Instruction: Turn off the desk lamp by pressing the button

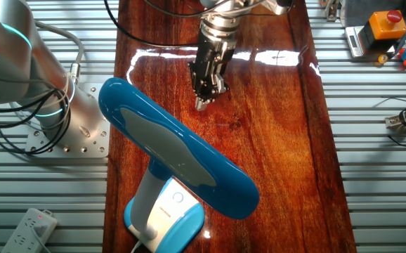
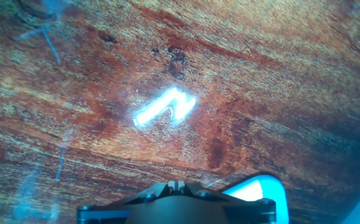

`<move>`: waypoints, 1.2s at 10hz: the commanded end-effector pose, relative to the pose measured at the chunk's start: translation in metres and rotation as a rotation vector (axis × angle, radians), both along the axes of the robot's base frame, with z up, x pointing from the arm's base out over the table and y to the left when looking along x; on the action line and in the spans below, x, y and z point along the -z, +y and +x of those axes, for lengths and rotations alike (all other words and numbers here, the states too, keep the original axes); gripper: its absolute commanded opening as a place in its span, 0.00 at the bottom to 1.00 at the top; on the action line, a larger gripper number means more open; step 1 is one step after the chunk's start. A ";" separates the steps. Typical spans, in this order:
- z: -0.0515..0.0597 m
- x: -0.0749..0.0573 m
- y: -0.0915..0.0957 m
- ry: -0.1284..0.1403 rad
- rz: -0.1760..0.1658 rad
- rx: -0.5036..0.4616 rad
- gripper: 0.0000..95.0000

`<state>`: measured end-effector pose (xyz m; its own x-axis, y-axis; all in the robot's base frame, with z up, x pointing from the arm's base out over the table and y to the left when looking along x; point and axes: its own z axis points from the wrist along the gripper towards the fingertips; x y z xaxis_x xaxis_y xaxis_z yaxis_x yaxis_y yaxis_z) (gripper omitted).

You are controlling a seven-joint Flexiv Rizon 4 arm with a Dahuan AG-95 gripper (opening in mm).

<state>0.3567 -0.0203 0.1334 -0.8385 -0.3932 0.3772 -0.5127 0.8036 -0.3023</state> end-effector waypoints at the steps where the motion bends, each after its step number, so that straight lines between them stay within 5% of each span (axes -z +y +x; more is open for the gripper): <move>1: 0.002 0.001 0.001 0.006 -0.007 0.009 0.00; 3: 0.002 0.002 0.001 0.002 -0.005 0.055 0.00; 5: 0.002 0.002 0.001 0.019 0.035 0.088 0.00; 12: 0.002 0.002 0.001 0.011 0.000 0.205 0.00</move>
